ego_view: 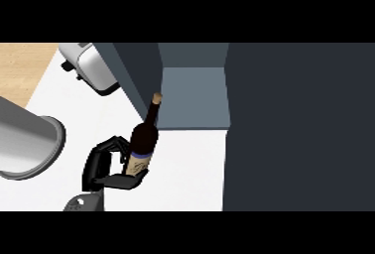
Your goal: Pick up the wine, place it into the cabinet and close the cabinet
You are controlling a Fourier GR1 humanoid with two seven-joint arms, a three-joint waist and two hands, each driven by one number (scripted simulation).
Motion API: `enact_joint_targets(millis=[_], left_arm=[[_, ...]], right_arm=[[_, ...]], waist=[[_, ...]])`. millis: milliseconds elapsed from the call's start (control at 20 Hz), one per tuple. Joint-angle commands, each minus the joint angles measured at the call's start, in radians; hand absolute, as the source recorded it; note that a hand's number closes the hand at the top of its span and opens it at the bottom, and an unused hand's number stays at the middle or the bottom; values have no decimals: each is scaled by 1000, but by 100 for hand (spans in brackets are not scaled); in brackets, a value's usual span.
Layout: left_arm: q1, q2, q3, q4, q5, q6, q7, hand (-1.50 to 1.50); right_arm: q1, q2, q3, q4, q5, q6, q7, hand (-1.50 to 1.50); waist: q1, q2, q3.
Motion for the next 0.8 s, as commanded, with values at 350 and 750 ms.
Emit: enact_joint_targets(millis=[350,750], left_arm=[[-52,-21,-201,-210,18,203,302,150],[-253,-21,-341,-83,-64,421,425,150]], right_arm=[[17,7,-7,-138,-33,-39,76,-150],[33,-2,-21,-166,-53,-24,78,-150]], waist=[[-1,3,-1],[-15,3,-1]])
